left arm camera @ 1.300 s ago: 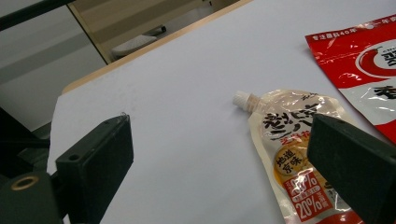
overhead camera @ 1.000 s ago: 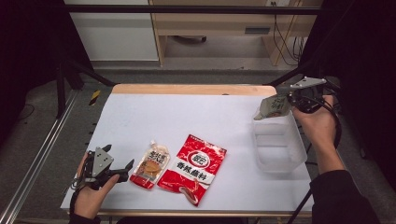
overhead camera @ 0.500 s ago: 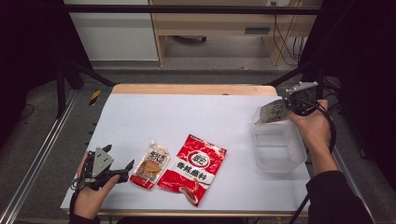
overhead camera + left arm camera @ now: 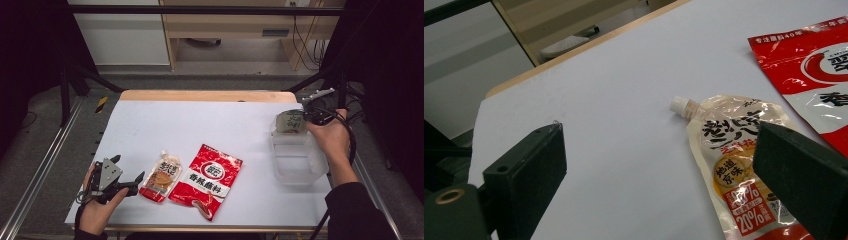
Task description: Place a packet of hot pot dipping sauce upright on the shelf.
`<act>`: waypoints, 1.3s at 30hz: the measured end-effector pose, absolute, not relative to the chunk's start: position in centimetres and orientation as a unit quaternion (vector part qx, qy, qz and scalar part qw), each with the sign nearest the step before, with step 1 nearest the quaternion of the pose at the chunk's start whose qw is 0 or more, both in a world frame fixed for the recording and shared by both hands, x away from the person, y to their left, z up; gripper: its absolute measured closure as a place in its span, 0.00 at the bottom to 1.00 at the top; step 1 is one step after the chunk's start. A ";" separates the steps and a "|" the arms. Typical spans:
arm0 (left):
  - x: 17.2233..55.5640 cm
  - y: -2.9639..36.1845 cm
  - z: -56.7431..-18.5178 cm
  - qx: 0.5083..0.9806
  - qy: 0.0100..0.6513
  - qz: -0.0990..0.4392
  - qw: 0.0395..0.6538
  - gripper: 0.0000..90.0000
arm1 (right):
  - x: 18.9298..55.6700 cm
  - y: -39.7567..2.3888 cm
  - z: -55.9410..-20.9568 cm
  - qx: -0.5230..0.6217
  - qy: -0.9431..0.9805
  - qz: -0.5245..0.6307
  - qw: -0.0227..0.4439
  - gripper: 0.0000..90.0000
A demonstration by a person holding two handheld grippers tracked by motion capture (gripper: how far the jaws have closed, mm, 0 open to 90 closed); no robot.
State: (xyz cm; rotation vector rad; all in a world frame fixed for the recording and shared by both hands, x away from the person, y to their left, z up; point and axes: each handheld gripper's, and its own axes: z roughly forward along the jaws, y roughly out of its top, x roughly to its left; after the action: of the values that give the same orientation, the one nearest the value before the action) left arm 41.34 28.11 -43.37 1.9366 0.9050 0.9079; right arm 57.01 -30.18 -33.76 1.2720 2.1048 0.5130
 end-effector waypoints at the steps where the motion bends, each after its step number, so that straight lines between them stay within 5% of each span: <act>1: 41.3 28.1 -43.4 0.765 0.358 0.358 0.398 0.08 | 57.1 -30.1 -33.9 0.480 0.797 0.193 0.311 1.00; 11: 41.4 28.1 -43.5 0.767 0.357 0.357 0.395 0.08 | 58.4 -30.9 -34.8 0.474 0.787 0.216 0.329 0.84; 21: 41.5 28.1 -43.5 0.768 0.358 0.356 0.393 0.08 | 58.4 -30.5 -34.7 0.447 0.785 0.225 0.366 0.33; 39: 41.5 27.8 -43.5 0.779 0.338 0.360 0.387 0.07 | 48.7 -24.6 -31.2 0.377 0.790 0.314 0.368 0.12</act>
State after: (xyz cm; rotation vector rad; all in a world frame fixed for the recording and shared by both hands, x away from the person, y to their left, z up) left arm 41.46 27.78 -43.51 1.9823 0.8613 0.9153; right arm 48.67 -24.57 -31.16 0.9682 2.0285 0.8057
